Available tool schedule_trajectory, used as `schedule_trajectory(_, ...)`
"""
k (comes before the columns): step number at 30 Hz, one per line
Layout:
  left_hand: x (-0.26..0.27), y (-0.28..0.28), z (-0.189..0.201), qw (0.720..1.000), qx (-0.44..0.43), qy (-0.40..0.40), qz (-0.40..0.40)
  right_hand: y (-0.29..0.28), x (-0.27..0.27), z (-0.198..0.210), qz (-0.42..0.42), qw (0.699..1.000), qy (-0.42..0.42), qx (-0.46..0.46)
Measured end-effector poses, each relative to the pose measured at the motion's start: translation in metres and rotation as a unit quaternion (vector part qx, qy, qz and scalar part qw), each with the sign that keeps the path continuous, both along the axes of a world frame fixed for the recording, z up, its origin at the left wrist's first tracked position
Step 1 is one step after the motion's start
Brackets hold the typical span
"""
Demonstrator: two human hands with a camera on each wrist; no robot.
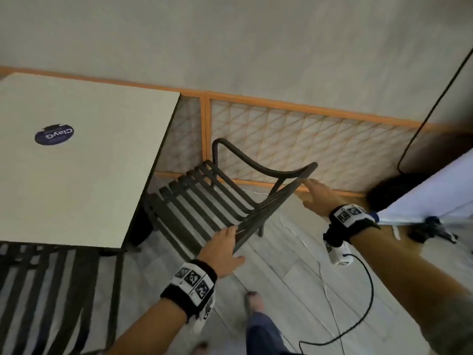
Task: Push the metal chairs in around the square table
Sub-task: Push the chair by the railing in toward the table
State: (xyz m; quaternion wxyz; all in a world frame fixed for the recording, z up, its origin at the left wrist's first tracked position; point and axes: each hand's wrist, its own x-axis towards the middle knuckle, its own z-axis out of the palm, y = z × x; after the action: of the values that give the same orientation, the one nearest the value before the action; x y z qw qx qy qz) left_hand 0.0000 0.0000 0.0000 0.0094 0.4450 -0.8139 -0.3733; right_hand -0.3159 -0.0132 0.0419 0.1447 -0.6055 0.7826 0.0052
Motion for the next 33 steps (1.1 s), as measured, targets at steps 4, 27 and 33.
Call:
schedule_trajectory(4,-0.028,-0.009,-0.015,0.998,0.019,-0.058,0.026,-0.046,-0.039,-0.020,0.082,0.995,0.057,0.028)
schedule_trajectory(27,-0.057,0.031,-0.042,0.964,-0.072,-0.176,0.187,-0.104,-0.133,-0.083,0.294,0.937,0.189,0.019)
schedule_trajectory(33,-0.122,0.063,-0.039,0.978,-0.061,-0.152,0.128,-0.109,-0.175,-0.071,0.315,0.918,0.233,0.058)
